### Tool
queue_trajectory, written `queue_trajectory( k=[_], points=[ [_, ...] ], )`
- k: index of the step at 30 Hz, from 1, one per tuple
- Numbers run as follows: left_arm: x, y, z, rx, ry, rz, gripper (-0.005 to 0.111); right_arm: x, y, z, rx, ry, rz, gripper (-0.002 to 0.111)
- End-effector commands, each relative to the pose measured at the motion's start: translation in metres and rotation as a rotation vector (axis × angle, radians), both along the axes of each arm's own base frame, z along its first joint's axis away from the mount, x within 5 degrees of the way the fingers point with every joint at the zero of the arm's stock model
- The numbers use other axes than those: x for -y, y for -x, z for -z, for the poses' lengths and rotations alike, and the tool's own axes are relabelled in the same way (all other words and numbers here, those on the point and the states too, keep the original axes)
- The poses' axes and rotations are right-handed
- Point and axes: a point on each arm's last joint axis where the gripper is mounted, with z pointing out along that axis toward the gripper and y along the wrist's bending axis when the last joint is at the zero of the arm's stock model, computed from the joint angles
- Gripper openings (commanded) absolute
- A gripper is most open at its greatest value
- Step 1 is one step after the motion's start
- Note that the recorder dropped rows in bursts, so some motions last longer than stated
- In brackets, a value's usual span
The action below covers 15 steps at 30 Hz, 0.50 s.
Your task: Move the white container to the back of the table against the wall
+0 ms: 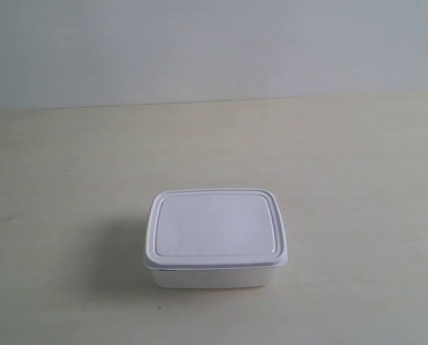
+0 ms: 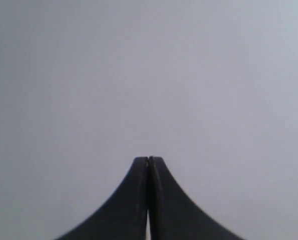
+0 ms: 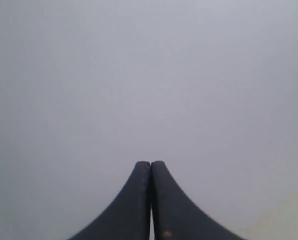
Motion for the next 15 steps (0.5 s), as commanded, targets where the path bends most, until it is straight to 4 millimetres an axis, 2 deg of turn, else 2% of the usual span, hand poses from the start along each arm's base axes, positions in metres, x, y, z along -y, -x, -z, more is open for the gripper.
queue_trajectory(
  k=[1, 3, 9, 15],
  points=[
    [0.004, 0.012, -0.013, 0.195, -0.029, 0.039, 0.0, 0.003, 0.005, -0.008, 0.117, -0.052, 0.012, 0.0],
    [0.005, 0.014, -0.015, 0.225, -0.022, 0.057, 0.0, 0.004, 0.005, -0.008, 0.125, -0.076, 0.012, 0.0],
    [0.008, 0.021, -0.02, 0.309, 0.301, 0.443, 0.0, 0.003, 0.004, -0.007, 0.128, -0.277, -0.091, 0.0],
    [0.009, 0.023, -0.021, 0.32, 0.321, 0.515, 0.0, 0.003, 0.004, -0.006, 0.136, -0.416, -0.154, 0.0]
  ],
)
